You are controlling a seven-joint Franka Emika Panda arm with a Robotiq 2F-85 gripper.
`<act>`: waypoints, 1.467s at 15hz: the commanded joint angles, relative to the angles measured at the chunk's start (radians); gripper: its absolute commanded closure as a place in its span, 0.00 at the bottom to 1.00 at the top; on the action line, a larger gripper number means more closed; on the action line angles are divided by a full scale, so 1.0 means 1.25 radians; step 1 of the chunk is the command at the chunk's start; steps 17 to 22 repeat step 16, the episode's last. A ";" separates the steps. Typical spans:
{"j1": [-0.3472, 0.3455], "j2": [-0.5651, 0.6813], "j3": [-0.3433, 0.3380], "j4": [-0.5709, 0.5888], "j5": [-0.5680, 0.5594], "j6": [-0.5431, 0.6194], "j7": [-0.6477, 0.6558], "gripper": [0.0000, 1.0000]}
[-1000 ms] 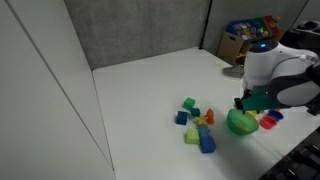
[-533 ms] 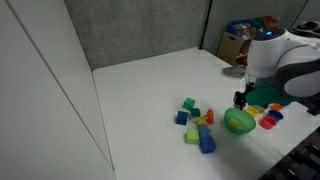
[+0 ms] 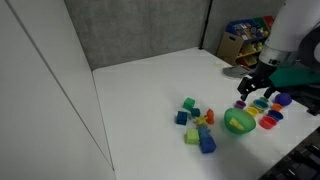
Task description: Put the yellow bear toy in the green bowl
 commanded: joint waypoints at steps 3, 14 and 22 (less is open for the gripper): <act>-0.038 -0.201 0.029 -0.042 0.121 -0.162 -0.234 0.00; -0.113 -0.452 0.027 -0.014 0.103 -0.486 -0.370 0.00; -0.116 -0.432 0.034 -0.017 0.116 -0.457 -0.356 0.00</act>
